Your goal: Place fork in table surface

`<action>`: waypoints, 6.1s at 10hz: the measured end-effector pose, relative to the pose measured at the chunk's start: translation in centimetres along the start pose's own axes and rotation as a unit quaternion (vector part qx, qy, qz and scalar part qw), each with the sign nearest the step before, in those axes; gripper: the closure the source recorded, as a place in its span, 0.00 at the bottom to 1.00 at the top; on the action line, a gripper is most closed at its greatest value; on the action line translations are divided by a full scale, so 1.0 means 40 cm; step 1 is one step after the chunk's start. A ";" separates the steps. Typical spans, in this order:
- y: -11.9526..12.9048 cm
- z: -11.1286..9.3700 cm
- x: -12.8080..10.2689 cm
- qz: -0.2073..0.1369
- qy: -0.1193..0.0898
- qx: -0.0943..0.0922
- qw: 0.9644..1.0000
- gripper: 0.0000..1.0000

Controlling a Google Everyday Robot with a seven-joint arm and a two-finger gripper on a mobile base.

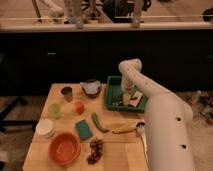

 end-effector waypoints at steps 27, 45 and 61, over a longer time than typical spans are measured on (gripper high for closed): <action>0.059 -0.222 0.024 -0.035 -0.021 0.082 0.996 1.00; 0.232 -0.350 0.099 -0.065 0.021 0.107 0.992 1.00; 0.355 -0.331 0.152 -0.071 0.028 0.097 0.992 1.00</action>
